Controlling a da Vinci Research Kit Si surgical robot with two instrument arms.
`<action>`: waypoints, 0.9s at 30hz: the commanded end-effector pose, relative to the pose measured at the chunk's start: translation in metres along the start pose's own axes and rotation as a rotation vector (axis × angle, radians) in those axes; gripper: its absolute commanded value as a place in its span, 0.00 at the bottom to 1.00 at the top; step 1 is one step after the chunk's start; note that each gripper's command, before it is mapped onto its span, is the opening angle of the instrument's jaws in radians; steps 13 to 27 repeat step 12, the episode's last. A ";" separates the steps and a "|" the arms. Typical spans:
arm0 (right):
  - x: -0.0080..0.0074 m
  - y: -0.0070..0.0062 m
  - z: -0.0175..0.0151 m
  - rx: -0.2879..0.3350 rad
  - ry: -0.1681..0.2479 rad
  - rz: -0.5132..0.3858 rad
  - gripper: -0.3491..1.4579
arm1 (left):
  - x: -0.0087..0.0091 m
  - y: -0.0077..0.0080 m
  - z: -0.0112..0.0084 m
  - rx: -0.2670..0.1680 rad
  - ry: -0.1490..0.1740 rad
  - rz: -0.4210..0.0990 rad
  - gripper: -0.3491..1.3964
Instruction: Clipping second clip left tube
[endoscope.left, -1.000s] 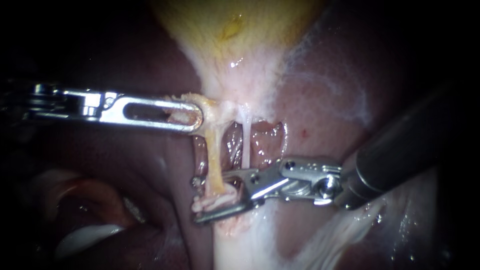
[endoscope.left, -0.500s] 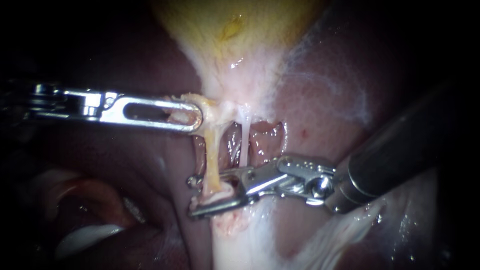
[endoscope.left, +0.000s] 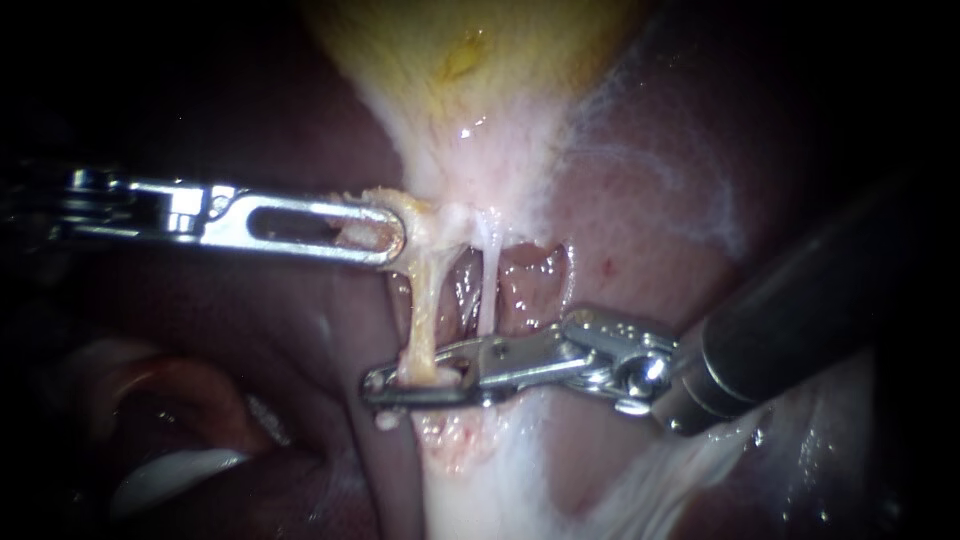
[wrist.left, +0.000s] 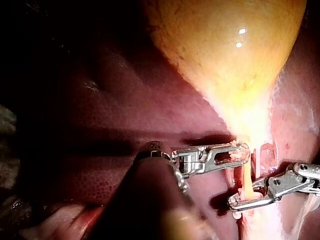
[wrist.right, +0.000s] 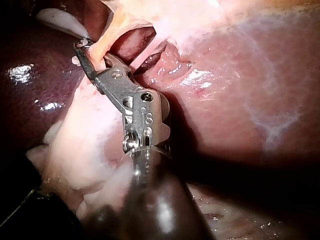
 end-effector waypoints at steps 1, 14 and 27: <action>0.0000 0.0000 -0.0001 0.002 -0.004 -0.003 0.00 | 0.0000 0.0000 0.0000 0.000 0.000 0.000 0.00; 0.0000 0.0001 -0.0003 -0.006 -0.024 -0.001 0.00 | 0.0000 0.0003 0.0001 0.000 0.000 0.001 0.00; 0.0000 0.0001 -0.0003 -0.006 -0.024 -0.001 0.00 | 0.0000 0.0003 0.0001 0.000 0.000 0.001 0.00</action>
